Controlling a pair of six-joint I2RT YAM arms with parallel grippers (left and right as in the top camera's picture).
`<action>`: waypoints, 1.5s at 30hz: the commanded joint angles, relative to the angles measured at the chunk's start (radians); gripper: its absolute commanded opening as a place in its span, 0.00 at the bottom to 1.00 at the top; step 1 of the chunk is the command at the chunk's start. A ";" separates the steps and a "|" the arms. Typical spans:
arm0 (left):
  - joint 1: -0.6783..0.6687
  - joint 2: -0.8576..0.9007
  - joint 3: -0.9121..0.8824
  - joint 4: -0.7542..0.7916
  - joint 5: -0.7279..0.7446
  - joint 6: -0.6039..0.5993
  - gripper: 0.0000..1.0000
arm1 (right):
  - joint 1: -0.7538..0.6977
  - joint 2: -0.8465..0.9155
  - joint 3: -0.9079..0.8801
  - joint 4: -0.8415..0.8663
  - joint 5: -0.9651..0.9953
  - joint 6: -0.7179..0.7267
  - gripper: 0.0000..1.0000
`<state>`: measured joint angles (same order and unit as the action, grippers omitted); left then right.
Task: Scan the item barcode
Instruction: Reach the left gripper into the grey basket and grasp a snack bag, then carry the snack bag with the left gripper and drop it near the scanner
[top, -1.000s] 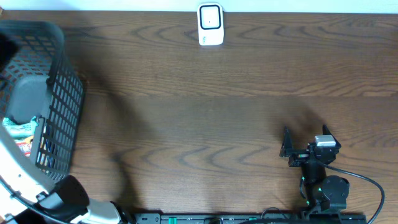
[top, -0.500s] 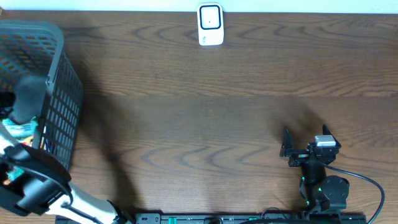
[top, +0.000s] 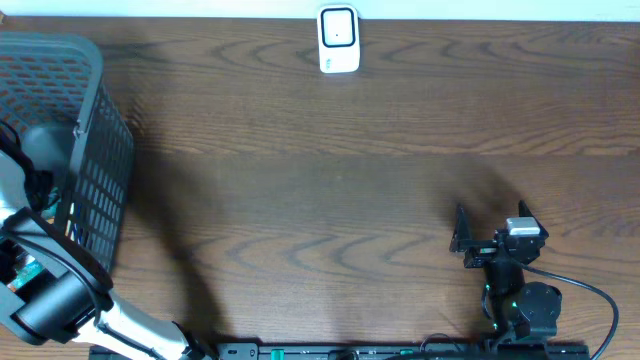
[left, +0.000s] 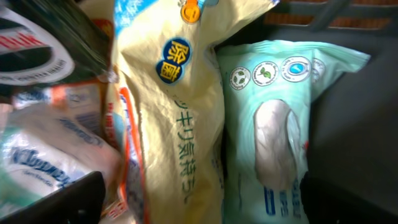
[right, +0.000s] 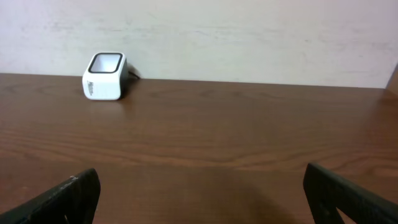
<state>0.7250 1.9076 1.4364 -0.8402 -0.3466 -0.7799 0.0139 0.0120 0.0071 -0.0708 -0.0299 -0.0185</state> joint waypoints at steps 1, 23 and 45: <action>0.004 0.000 -0.029 0.008 -0.021 0.010 0.78 | -0.007 -0.006 -0.002 -0.004 0.001 0.006 0.99; 0.005 -0.132 -0.056 0.017 0.068 0.079 0.11 | -0.007 -0.006 -0.002 -0.004 0.001 0.006 0.99; -0.343 -0.745 -0.027 0.386 0.803 0.000 0.10 | -0.007 -0.006 -0.002 -0.004 0.001 0.006 0.99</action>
<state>0.5339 1.1580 1.3918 -0.4877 0.3611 -0.8639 0.0139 0.0116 0.0071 -0.0704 -0.0299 -0.0185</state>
